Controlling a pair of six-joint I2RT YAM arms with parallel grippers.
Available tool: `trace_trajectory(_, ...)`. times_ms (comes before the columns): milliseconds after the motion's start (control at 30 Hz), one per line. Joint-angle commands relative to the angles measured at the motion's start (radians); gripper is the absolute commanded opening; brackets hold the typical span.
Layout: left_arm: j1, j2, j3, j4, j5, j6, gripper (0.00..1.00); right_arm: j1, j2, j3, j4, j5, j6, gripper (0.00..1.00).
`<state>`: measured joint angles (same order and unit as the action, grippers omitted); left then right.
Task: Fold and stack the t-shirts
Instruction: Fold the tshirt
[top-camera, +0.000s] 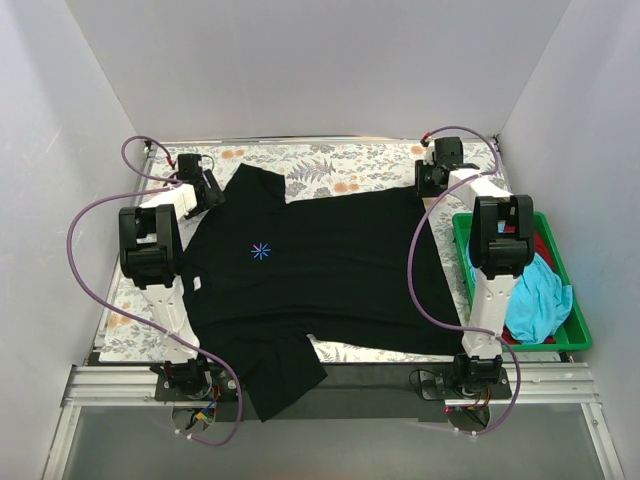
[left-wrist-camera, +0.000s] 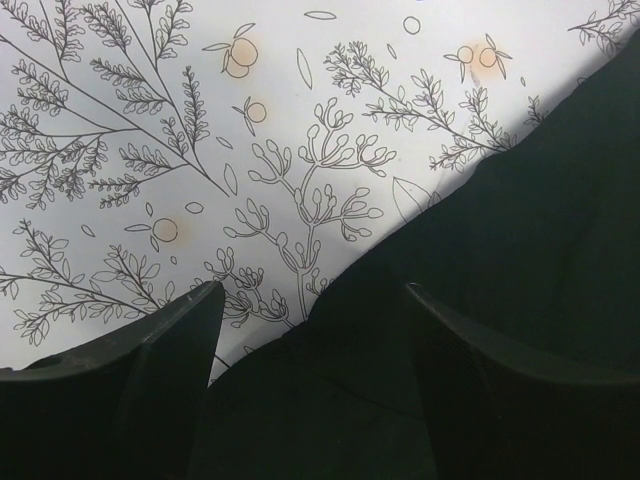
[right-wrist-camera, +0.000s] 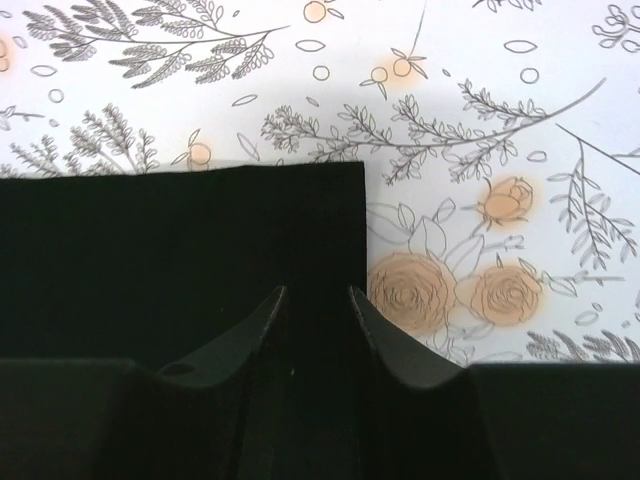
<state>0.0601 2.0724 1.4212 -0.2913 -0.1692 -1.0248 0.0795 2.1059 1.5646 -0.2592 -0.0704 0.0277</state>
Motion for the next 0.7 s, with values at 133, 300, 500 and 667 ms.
trace_trajectory(133,-0.003,-0.041,-0.048,-0.026,0.023,0.019,0.65,-0.007,0.109,0.144,0.014,-0.014,0.021,0.38)
trace_trajectory(300,-0.003,-0.070,-0.094,-0.025,0.020,0.012,0.66,-0.012,0.172,0.213,0.008,-0.008,0.037,0.41)
trace_trajectory(500,-0.002,-0.084,-0.117,-0.020,0.019,0.015,0.67,-0.017,0.223,0.256,-0.014,-0.023,0.043,0.41)
trace_trajectory(667,-0.003,-0.094,-0.131,-0.019,0.042,0.020,0.67,-0.015,0.224,0.239,-0.032,-0.057,0.043,0.36)
